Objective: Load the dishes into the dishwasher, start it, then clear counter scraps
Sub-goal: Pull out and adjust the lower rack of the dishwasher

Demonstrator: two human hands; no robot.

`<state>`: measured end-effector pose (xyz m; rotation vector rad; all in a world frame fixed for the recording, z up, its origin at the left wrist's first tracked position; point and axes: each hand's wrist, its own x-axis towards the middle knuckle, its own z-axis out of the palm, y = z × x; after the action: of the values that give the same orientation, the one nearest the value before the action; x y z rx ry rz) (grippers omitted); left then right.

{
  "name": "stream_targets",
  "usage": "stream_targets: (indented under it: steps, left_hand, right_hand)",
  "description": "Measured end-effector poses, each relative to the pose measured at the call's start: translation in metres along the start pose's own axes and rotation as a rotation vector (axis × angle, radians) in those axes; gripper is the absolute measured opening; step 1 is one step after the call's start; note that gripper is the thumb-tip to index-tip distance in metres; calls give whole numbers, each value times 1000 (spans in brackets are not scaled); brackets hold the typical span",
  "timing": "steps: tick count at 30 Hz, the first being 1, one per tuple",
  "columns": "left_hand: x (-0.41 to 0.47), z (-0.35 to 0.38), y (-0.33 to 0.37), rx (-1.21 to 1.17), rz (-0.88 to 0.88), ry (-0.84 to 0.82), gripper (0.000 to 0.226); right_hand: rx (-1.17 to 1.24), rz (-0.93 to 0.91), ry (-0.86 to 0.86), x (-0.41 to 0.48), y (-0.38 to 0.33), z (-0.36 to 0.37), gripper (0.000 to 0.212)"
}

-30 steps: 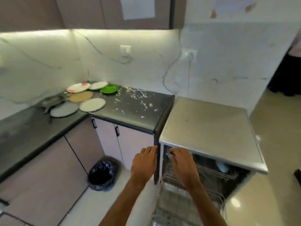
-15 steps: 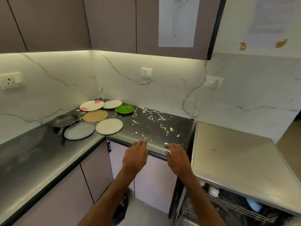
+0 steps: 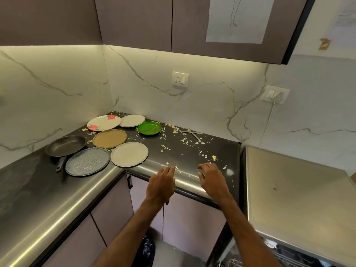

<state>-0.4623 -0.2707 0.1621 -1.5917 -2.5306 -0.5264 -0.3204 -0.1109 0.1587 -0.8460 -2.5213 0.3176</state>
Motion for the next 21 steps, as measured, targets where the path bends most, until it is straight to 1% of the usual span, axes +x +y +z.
stream_targets:
  steps: [4,9,13,16,18,20,21]
  left_hand:
    - [54,36,-26,27,-19,-52,51]
    - [158,76,-46,61,-89,-95,53]
    - [232,105,-43,41,-140,-164,53]
    - [281,129,-40,36,-163,-237,57]
    - [304,150,-43,72,-172,-277,61]
    - [323,172,-49,76,-176,-265,64]
    - [331,182,-52,72,-164,-289,66]
  right_hand:
    - [-31,-2,-90,67,30,47,31]
    - [-86,22,-216,174,84,106,36]
    - [-111,64,-324,254,127,127,39]
    - [-140,114,-386,318,165,138,39]
    - [-140,146,-443,352,188,147,39]
    - [-133,169,-497,381,211,161,38]
    - [-131,182,-523,393,220,168,38]
